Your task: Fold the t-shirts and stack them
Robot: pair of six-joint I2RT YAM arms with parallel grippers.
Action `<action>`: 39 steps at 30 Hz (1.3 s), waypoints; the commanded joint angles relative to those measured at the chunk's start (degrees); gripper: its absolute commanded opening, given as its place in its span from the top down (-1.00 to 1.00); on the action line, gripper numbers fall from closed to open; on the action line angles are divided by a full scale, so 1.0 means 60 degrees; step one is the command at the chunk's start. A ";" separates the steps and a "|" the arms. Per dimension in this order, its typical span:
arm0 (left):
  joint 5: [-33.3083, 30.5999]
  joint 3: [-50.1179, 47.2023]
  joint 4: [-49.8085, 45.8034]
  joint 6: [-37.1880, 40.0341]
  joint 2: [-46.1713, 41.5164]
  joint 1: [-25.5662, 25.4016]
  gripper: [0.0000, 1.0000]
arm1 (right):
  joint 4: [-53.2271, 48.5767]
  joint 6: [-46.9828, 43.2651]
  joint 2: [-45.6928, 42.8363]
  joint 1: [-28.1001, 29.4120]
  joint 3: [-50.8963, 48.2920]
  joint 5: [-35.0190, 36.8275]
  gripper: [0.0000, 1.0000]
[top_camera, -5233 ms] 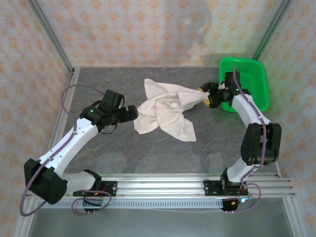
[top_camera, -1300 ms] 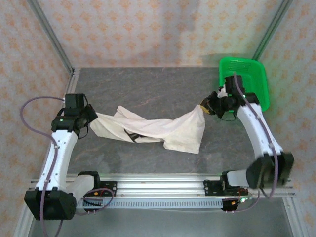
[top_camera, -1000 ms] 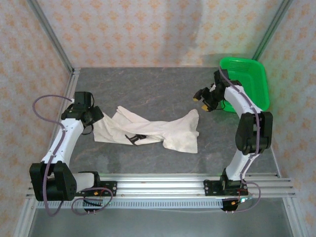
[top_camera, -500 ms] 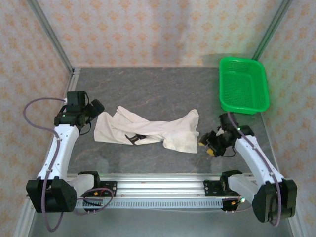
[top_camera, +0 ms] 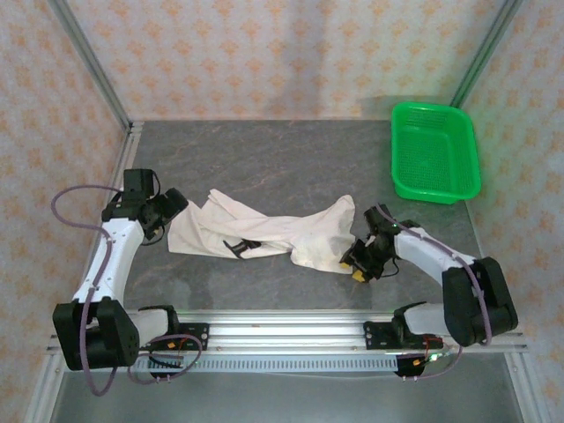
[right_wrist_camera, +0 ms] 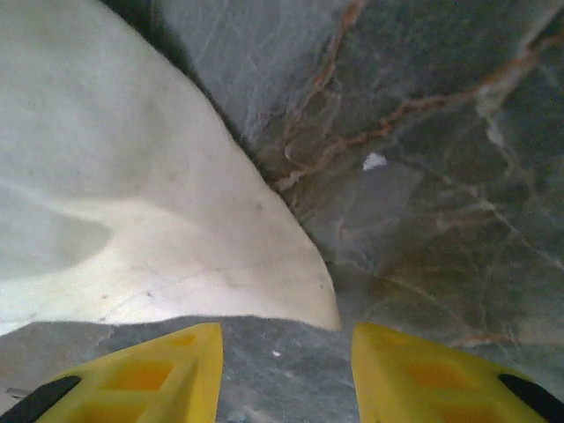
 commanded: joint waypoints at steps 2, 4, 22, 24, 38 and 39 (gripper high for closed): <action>0.0112 -0.0195 0.0006 -0.0004 -0.0350 0.0343 -0.80 | 0.0369 0.0104 0.0321 0.0102 -0.0099 0.0393 0.21; 0.0139 -0.0247 0.0011 0.0026 -0.0333 0.0444 -0.80 | 0.0472 0.0146 0.0465 0.0099 -0.0099 0.0496 0.28; 0.1266 0.1190 0.0476 0.0106 0.2736 0.0943 -0.75 | -0.1052 0.0045 -0.1519 0.0119 0.1156 0.2588 1.00; 0.1190 0.1618 0.0486 -0.0020 0.3326 0.0950 -0.72 | -0.1157 0.0047 -0.1731 0.0119 0.1039 0.2522 1.00; 0.1388 0.4137 0.0087 -0.1680 0.6720 0.0579 -0.42 | -0.1211 0.0104 -0.2030 0.0112 0.0761 0.2373 1.00; 0.1318 0.4251 0.0049 -0.1788 0.6855 0.0558 -0.40 | -0.1200 0.0110 -0.2030 0.0119 0.0765 0.2361 1.00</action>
